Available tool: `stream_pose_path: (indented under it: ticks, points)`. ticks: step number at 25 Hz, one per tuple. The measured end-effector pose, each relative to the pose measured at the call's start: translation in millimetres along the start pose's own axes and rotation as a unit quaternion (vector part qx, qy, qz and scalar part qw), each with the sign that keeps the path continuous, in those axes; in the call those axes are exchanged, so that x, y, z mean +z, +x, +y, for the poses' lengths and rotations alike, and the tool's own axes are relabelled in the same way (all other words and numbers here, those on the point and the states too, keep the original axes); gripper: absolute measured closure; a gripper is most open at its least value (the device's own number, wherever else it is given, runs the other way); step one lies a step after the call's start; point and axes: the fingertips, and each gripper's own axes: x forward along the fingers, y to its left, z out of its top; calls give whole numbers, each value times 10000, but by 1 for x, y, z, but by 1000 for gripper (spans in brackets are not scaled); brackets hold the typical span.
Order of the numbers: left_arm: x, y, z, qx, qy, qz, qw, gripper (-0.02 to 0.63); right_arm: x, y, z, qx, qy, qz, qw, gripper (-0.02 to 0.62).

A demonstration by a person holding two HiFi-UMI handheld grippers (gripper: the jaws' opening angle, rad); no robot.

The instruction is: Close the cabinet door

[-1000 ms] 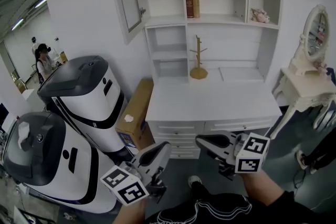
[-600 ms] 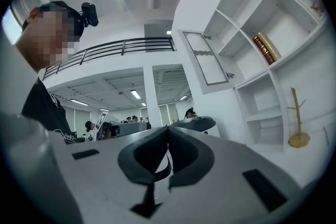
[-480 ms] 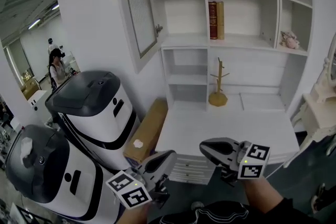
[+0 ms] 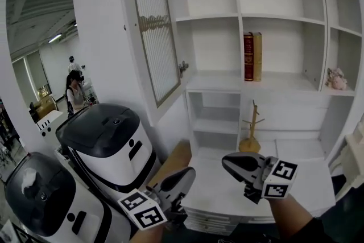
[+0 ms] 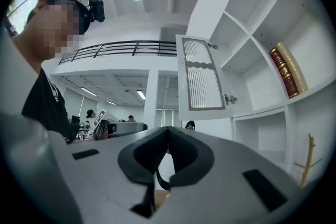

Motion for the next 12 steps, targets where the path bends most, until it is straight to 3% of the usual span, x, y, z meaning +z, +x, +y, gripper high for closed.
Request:
stream_pose_path:
  ticks: [6, 12]
  points:
    - [45, 3, 16, -32, 486, -181, 9987, 603, 12, 18, -20, 166, 68, -133, 9998, 595]
    - [107, -7, 49, 100, 855, -604, 9945, 603, -5, 33, -40, 42, 223, 1, 9997, 595]
